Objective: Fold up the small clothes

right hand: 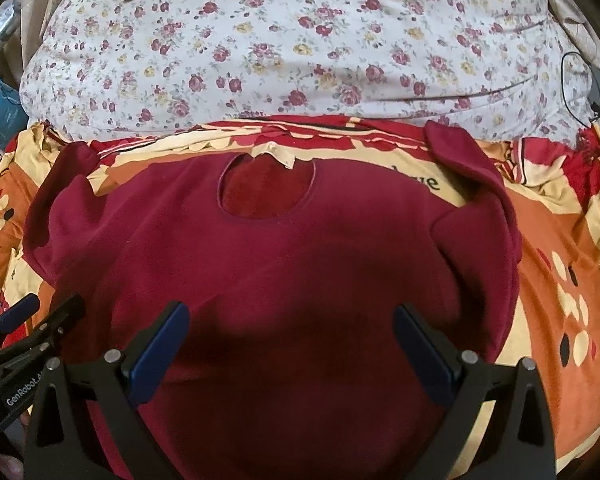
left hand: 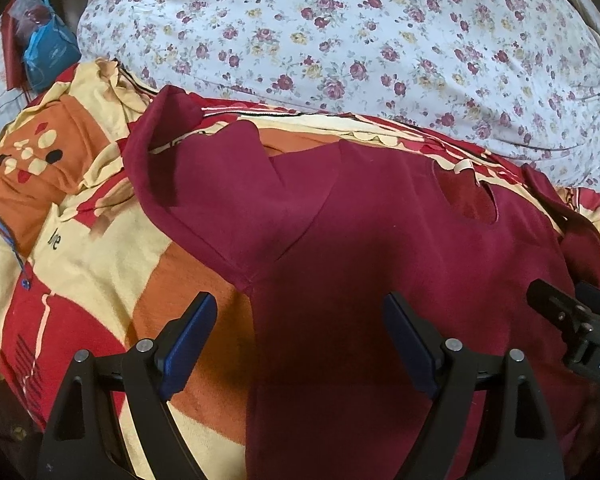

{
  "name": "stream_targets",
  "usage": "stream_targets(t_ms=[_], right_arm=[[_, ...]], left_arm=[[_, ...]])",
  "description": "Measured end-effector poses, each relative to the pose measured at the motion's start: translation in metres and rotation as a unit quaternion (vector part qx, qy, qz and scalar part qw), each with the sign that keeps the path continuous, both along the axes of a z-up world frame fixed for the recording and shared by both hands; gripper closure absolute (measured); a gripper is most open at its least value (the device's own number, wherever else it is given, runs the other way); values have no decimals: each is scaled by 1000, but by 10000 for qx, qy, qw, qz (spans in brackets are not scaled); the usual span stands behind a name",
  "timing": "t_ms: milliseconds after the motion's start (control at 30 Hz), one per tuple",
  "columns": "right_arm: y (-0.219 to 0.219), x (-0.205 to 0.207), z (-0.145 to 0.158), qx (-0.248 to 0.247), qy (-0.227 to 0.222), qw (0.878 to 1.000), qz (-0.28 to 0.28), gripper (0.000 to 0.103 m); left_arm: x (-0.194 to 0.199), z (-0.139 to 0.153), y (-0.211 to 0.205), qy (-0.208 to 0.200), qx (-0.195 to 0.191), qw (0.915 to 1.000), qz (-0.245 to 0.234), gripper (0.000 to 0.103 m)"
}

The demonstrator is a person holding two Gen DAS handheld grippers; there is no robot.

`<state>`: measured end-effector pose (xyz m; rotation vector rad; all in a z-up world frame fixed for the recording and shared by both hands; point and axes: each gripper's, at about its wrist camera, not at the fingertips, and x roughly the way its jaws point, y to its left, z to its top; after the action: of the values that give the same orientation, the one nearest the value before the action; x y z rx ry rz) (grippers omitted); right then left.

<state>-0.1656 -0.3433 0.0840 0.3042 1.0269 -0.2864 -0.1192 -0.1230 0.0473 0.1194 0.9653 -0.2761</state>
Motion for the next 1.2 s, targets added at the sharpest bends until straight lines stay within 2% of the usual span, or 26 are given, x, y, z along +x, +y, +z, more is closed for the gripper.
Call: stream_targets(t_ms=[367,500,1200], right_arm=[[-2,6,-4,7,24,10000,-13,0],[-1,10,-4,-40,39,10000,25,0],[9,25,-1,-185,23,9996,190,0]], left_arm=[[5,-3,0,20,22,10000,19,27],[7,-3,1,30,22,10000,27,32],[22,3,17,-32,-75,9998,194,32]])
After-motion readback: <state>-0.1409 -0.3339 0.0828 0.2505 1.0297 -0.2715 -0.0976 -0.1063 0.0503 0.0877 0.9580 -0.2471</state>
